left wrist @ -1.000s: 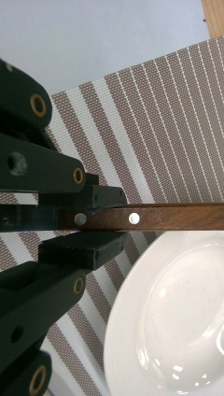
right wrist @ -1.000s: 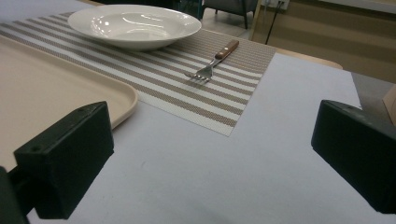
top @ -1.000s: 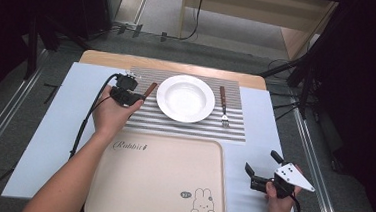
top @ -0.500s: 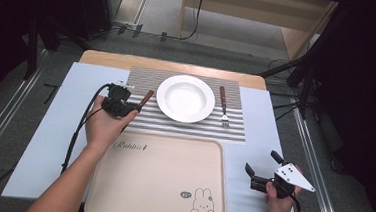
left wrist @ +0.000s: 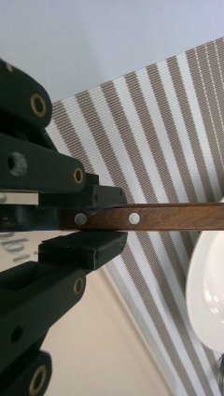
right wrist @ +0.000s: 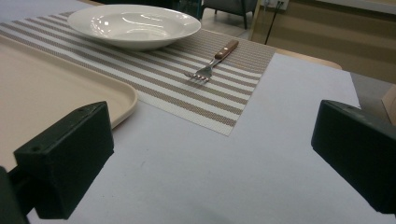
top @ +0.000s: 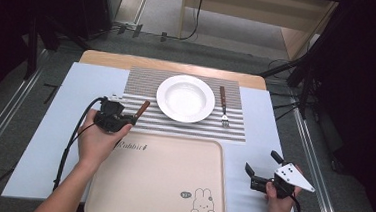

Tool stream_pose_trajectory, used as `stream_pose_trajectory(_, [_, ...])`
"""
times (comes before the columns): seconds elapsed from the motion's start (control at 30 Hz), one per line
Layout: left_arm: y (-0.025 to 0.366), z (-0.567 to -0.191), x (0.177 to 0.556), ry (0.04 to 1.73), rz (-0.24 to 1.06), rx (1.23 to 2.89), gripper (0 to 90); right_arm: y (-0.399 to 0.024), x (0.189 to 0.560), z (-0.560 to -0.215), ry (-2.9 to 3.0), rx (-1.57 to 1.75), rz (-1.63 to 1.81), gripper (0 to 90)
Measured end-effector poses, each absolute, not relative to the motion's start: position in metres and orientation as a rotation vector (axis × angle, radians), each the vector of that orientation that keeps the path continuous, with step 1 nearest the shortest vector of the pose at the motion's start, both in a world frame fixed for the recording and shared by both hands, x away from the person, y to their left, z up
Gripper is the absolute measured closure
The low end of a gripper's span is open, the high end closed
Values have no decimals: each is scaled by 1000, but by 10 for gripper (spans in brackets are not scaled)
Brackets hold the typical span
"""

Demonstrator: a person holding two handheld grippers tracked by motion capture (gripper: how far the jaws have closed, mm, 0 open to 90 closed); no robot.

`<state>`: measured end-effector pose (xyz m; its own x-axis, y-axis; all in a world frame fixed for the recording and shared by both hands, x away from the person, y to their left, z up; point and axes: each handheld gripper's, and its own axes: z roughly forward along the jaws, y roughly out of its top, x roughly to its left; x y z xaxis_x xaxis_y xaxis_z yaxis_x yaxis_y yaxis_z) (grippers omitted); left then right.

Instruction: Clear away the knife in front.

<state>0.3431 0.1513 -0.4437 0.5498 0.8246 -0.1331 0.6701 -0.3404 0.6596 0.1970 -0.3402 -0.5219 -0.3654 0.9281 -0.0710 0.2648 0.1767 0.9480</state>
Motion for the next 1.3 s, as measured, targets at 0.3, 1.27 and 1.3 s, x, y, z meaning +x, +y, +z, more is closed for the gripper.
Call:
stream_pose_trajectory(0.3, [157,-447,322,1197,289,2094,769,-340,197,-522,1761,1136,1212,0])
stream_pose_trajectory(1.27, [176,-464,268,1209,233,2043,769,-339,197,-522,1762,1139,1198,0])
stream_pose_trajectory(1.3, [177,-464,266,1210,234,2040,769,-339,197,-522,1764,1138,1198,0])
